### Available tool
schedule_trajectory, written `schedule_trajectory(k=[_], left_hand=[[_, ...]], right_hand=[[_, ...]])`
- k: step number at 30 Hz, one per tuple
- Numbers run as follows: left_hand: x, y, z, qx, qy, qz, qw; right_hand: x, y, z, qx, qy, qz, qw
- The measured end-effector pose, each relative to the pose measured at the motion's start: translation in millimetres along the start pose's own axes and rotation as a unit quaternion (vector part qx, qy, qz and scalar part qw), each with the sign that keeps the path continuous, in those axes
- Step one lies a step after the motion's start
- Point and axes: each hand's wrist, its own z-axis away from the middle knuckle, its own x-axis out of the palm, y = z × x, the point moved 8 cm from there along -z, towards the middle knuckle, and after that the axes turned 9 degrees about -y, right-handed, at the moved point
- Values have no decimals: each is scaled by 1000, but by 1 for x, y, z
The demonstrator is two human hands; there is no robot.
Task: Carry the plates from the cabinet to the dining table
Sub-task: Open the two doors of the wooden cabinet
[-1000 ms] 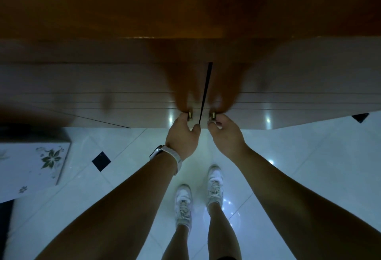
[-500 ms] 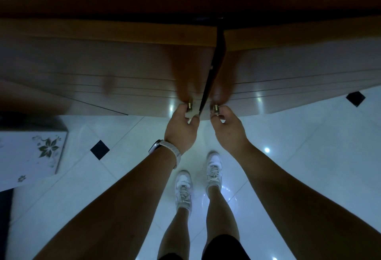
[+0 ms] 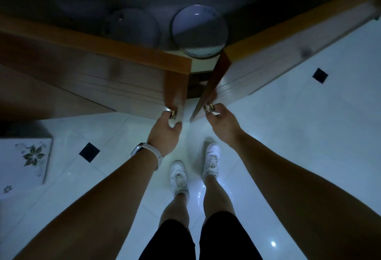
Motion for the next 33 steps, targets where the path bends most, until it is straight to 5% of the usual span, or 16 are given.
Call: schedule_trajectory(k=[33], left_hand=[[-26,-110,158,-136,157,13,978]], right_hand=[[-38,101,113,-8,110,140,984]])
